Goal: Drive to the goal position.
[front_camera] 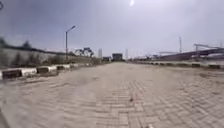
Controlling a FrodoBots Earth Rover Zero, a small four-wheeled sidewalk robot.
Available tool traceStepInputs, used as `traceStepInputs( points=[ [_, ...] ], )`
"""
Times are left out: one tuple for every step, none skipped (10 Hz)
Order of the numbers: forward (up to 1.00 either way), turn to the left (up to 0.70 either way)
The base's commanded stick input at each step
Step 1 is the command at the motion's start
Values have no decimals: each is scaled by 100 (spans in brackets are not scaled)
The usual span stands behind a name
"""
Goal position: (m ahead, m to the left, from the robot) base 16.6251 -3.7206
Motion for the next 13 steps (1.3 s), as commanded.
traceStepInputs(
  points=[
    [100,0],
    [100,0],
    [100,0],
    [100,0],
    [100,0],
    [100,0],
    [100,0],
    [100,0],
    [100,0],
    [100,0],
    [100,0],
    [100,0],
    [100,0]
  ],
)
